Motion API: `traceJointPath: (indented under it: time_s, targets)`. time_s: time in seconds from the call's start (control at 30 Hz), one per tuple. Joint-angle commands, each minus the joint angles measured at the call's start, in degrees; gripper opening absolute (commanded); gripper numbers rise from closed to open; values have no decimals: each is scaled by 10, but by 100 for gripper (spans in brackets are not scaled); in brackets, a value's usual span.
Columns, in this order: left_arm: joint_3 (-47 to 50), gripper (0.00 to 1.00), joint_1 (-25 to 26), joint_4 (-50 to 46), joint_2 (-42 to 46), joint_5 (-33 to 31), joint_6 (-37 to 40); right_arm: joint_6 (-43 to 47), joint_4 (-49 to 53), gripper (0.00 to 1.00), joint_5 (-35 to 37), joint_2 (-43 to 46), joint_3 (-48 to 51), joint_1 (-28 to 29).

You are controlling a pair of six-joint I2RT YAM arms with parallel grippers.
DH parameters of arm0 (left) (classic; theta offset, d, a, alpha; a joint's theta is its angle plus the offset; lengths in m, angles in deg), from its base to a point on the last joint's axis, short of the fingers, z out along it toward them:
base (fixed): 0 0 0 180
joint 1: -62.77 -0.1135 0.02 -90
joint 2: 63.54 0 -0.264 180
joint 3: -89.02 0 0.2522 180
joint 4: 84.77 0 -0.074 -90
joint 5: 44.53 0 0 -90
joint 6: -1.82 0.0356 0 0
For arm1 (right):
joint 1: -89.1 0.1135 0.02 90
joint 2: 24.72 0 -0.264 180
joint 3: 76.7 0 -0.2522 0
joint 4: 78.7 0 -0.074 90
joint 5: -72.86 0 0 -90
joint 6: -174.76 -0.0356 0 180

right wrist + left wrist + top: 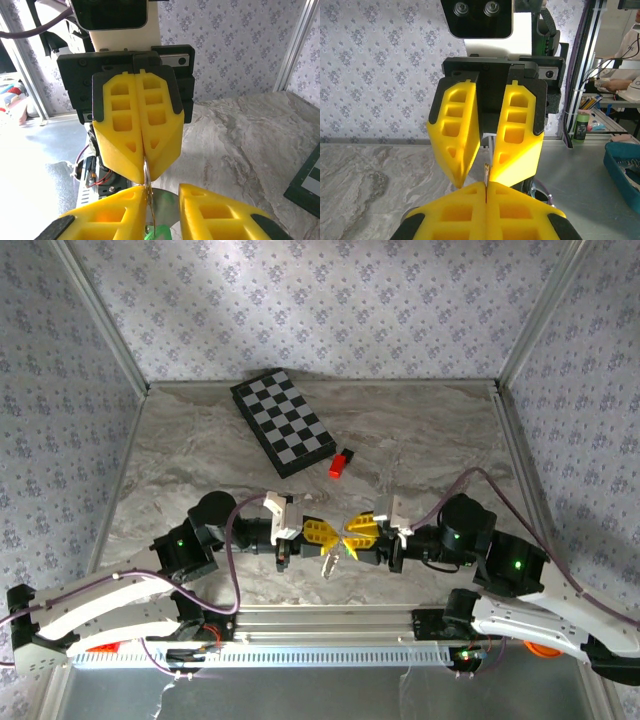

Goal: Put the keys on the keyring

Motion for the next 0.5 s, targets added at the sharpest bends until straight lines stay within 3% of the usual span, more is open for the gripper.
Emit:
traceJointPath:
  time_s: [0.0, 0.2, 0.47]
  targets:
    - [-8, 0, 3, 34, 12, 7, -4, -5, -13, 21, -17, -2, 0, -5]
    - [-12, 0, 3, 37, 8, 5, -4, -4, -6, 9, -29, -5, -1, -7]
    - [-13, 0, 3, 42, -2, 4, -6, -4, -6, 0, -39, -9, -2, -11]
